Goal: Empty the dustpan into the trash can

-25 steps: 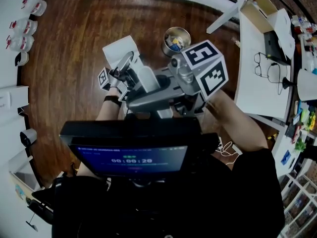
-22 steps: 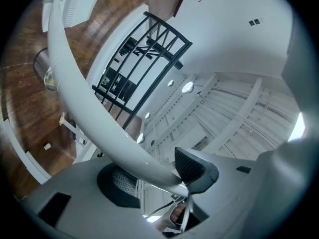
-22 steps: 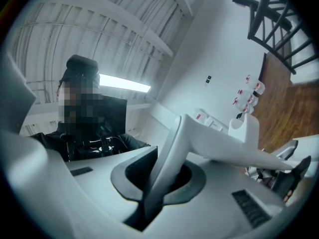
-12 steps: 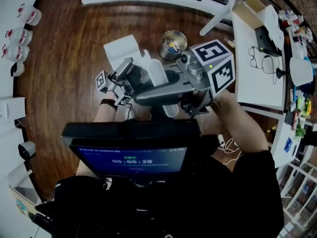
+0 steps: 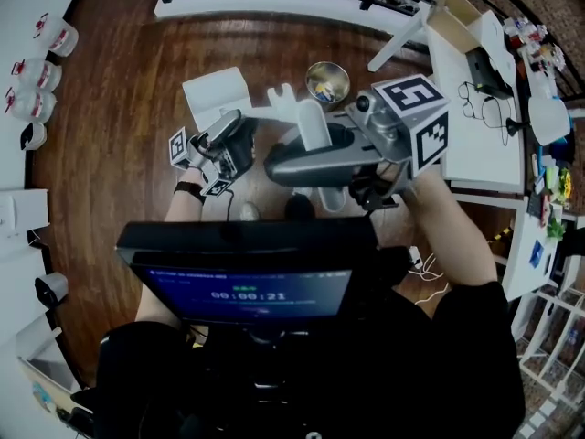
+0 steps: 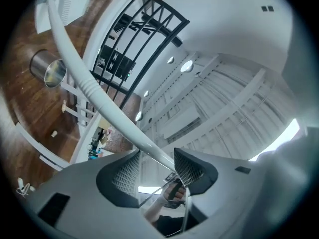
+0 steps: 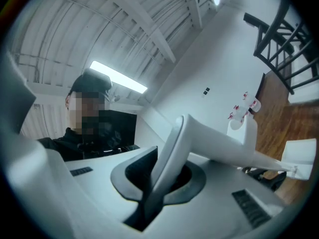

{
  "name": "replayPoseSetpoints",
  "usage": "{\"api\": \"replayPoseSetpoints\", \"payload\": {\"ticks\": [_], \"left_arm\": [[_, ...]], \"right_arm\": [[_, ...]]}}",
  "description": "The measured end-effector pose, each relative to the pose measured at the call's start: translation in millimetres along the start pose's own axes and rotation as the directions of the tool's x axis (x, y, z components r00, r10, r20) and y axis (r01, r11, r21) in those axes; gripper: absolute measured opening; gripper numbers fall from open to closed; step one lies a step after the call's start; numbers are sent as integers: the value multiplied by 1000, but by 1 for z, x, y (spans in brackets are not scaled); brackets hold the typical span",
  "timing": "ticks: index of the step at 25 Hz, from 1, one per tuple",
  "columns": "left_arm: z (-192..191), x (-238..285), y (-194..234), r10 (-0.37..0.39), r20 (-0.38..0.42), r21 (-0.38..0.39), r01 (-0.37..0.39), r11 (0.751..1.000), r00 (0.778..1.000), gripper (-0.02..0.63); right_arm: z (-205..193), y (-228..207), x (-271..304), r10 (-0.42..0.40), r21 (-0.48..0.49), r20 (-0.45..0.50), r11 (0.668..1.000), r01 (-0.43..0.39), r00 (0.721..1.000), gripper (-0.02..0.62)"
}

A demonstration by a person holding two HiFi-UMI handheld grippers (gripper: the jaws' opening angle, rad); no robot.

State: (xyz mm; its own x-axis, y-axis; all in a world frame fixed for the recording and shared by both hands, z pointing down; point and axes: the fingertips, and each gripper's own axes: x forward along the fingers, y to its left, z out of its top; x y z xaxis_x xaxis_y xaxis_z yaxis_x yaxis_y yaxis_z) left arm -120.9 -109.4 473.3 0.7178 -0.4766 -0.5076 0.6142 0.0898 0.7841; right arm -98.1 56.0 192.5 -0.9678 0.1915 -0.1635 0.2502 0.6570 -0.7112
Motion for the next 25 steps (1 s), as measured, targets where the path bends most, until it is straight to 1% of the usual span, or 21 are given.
{"api": "replayPoseSetpoints", "payload": {"ticks": [2, 3, 5, 6, 7, 8, 9, 11, 12, 14, 15, 16, 17, 18, 19, 20, 21, 22, 23, 24, 25], "left_arm": [[5, -16, -14, -51, 31, -13, 51, 999, 998, 206], [6, -24, -18, -60, 40, -12, 61, 998, 997, 205], [5, -38, -22, -40, 30, -1, 40, 999, 999, 198], [4, -45, -23, -19, 14, 17, 19, 1000, 1000, 198], [2, -51, -25, 1, -5, 48, -1, 999, 1000, 177], [1, -56, -30, 17, -22, 89, -15, 996, 1000, 134], [1, -59, -38, 27, -39, 142, -21, 990, 999, 110], [1, -61, -63, 33, -73, 268, -13, 963, 997, 18], [1, -60, -77, 34, -90, 336, -2, 942, 995, 2], [1, -54, -106, 42, -124, 472, 22, 882, 991, 2], [1, -50, -119, 51, -138, 540, 32, 841, 989, 2], [0, -46, -131, 65, -147, 611, 39, 791, 987, 2], [-1, -41, -143, 84, -150, 684, 42, 728, 985, 2], [-2, -36, -153, 108, -147, 757, 41, 653, 983, 2], [-4, -31, -161, 136, -141, 823, 39, 567, 981, 2], [-6, -28, -167, 167, -133, 880, 39, 474, 977, 2], [-9, -24, -171, 201, -122, 927, 39, 373, 972, 2], [-13, -20, -175, 236, -104, 965, 40, 259, 966, 2], [-17, -15, -178, 269, -76, 990, 40, 136, 960, 2], [-22, -10, -181, 296, -43, 999, 40, 19, 954, 2], [-27, -4, -184, 316, -12, 996, 39, -80, 949, 2]], "right_arm": [[6, 1, 9, -1, -7, 22, 1000, 1, 1000, 37], [8, 0, 14, -4, -11, 27, 1000, 4, 1000, 37], [9, -1, 25, -11, -21, 30, 1000, 11, 1000, 37], [8, -2, 30, -15, -23, 31, 1000, 15, 999, 37], [8, -2, 34, -18, -26, 34, 999, 19, 999, 37], [8, -3, 37, -22, -28, 39, 999, 23, 999, 37], [8, -4, 40, -29, -31, 45, 999, 30, 999, 37], [9, -9, 44, -51, -40, 56, 998, 54, 997, 37], [9, -13, 46, -63, -40, 60, 997, 66, 996, 37], [7, -20, 50, -87, -32, 60, 996, 89, 994, 37], [5, -24, 51, -100, -28, 57, 994, 102, 993, 37], [3, -28, 52, -114, -24, 52, 993, 115, 992, 37], [0, -33, 52, -128, -21, 44, 991, 129, 991, 37], [-3, -37, 51, -142, -17, 36, 990, 143, 989, 37], [-7, -42, 51, -155, -13, 26, 988, 156, 988, 37], [-10, -46, 50, -167, -9, 18, 986, 167, 986, 37], [-13, -51, 49, -176, -3, 12, 984, 176, 984, 37], [-16, -55, 47, -183, 5, 8, 983, 183, 983, 37], [-20, -60, 43, -189, 13, 6, 982, 189, 982, 37], [-24, -66, 39, -195, 21, 5, 981, 195, 981, 37], [-29, -72, 35, -201, 31, 4, 979, 201, 979, 37]]}}
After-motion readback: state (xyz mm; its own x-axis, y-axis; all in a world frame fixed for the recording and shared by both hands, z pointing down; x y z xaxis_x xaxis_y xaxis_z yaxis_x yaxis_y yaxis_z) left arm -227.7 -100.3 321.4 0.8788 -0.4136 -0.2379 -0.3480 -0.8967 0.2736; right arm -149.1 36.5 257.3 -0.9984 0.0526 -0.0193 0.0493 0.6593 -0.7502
